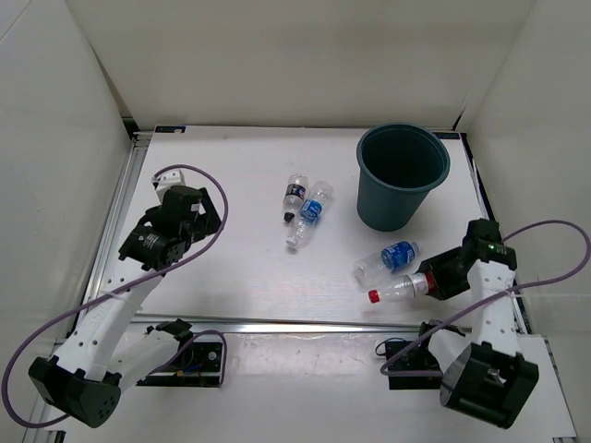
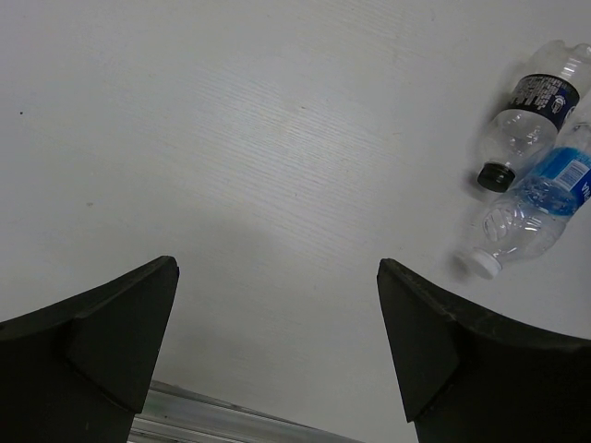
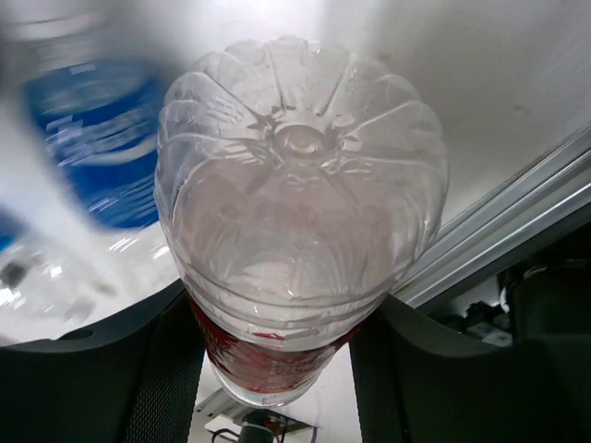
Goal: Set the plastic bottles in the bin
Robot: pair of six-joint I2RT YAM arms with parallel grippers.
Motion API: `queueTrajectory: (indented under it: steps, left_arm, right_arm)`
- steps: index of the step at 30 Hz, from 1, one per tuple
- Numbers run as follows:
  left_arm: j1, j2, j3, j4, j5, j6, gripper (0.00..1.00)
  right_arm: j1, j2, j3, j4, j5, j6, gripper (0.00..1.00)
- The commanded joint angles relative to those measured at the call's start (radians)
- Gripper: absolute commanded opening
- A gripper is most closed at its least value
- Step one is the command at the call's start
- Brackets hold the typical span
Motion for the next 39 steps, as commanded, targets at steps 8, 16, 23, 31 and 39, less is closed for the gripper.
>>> queueTrajectory:
  steps: [8, 16, 23, 31, 39]
  left_arm:
    - [-0.004, 0.001, -0.001, -0.016, 0.029, 0.0, 1.0]
    - [-0.033, 0.057, 0.018, -0.016, 0.029, 0.023, 1.0]
    - [-0.043, 0.148, 0.117, 0.016, -0.014, 0.103, 1.0]
    - [-0.043, 0.395, 0.37, 0.117, -0.077, 0.177, 1.0]
    - [-0.02, 0.79, 0.778, 0.117, 0.141, 0.17, 1.0]
  right_arm:
    - [0.012, 0.0, 0.734, -0.077, -0.186, 0.016, 0.27]
    - [0.145, 0.446, 1.232, 0.173, -0.008, 0.026, 0.26]
    - [0.32, 0.833, 1.697, 0.178, 0.343, -0.206, 0.36]
    - [0.406, 0.867, 1.543, 0.262, 0.498, -0.379, 0.69]
    - [0.415, 0.705, 1.417, 0.195, 0.489, -0.339, 1.0]
